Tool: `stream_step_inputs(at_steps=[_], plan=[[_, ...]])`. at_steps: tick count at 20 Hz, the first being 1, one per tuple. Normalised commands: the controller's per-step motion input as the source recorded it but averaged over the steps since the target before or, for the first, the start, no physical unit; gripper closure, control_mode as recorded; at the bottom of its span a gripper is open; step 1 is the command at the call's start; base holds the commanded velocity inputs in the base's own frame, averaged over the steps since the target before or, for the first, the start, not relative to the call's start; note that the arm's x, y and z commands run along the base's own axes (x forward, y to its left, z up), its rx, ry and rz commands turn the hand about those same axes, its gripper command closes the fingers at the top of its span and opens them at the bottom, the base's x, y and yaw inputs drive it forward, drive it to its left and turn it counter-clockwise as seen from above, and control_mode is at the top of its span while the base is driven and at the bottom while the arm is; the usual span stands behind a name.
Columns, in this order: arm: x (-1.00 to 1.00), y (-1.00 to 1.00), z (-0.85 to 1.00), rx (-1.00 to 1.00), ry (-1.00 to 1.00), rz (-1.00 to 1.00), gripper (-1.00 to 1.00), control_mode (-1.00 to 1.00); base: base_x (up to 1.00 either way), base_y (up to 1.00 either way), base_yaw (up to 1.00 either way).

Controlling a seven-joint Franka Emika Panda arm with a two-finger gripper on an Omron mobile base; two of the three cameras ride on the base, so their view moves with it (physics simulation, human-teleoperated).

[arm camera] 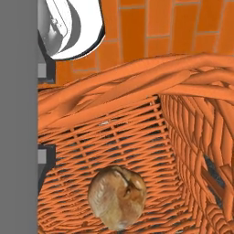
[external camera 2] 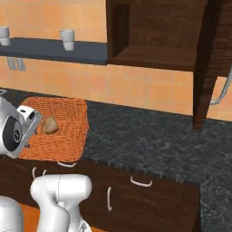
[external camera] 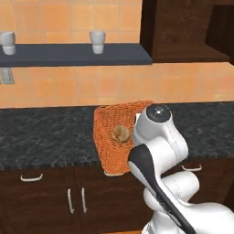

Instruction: Open the cabinet, pick up the bread from the cabinet and place it in the basket. Then move the basket to the dining counter.

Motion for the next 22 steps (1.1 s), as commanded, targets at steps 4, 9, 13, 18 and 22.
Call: stream_step_inputs(at_steps=[4, 9, 13, 18, 22], plan=[[0.0, 0.0, 0.0, 0.0, 0.0, 0.0, 1.0, 1.0, -0.07, 0.65, 0.92], [0.0, 0.0, 0.0, 0.0, 0.0, 0.0, 1.0, 1.0, -0.08, 0.19, 1.0], [0.0, 0.0, 0.0, 0.0, 0.0, 0.0, 1.0, 1.0, -0.04, 0.21, 0.99], [0.0, 0.0, 0.0, 0.0, 0.0, 0.0, 1.0, 1.0, 0.0, 0.32, 0.99], [0.0, 0.0, 0.0, 0.0, 0.0, 0.0, 1.0, 1.0, 0.03, 0.27, 0.95]])
